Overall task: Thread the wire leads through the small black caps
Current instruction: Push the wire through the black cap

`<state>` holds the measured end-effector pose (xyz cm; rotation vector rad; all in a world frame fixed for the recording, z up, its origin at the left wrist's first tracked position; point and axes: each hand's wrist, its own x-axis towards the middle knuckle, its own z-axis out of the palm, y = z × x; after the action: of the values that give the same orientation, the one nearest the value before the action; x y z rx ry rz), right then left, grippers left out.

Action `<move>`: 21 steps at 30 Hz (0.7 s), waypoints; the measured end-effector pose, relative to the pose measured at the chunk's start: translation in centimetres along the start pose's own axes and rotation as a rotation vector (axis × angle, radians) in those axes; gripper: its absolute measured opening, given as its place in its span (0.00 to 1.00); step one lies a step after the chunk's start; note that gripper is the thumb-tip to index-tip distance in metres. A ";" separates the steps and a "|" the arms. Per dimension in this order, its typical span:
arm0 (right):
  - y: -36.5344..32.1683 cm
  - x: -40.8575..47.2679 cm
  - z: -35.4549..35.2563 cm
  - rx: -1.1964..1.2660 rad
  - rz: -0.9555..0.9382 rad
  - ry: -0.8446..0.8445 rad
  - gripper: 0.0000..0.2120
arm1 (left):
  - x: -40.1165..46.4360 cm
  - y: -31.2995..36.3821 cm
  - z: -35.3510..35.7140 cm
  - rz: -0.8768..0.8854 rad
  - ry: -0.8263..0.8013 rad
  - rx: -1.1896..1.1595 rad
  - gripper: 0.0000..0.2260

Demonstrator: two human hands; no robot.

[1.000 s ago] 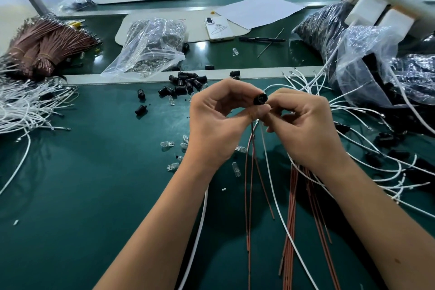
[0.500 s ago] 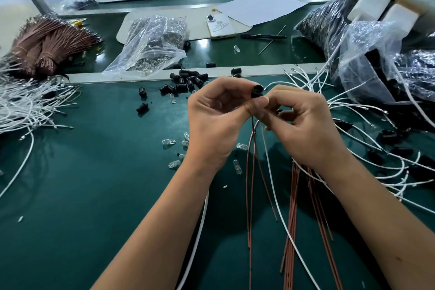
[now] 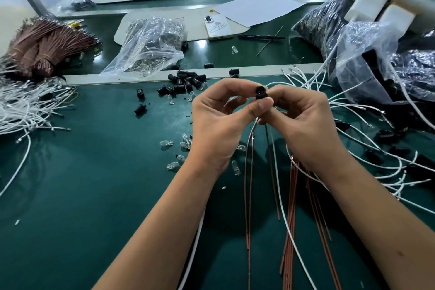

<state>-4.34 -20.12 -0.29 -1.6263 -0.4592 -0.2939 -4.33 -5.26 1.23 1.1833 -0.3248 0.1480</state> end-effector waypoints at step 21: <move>-1.2 0.1 -0.2 0.012 0.061 -0.059 0.05 | -0.1 0.1 -0.2 -0.008 0.010 -0.118 0.10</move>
<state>-4.84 -20.23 0.83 -1.6380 -0.4541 -0.1974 -4.47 -5.06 1.23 1.0665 -0.3161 0.1258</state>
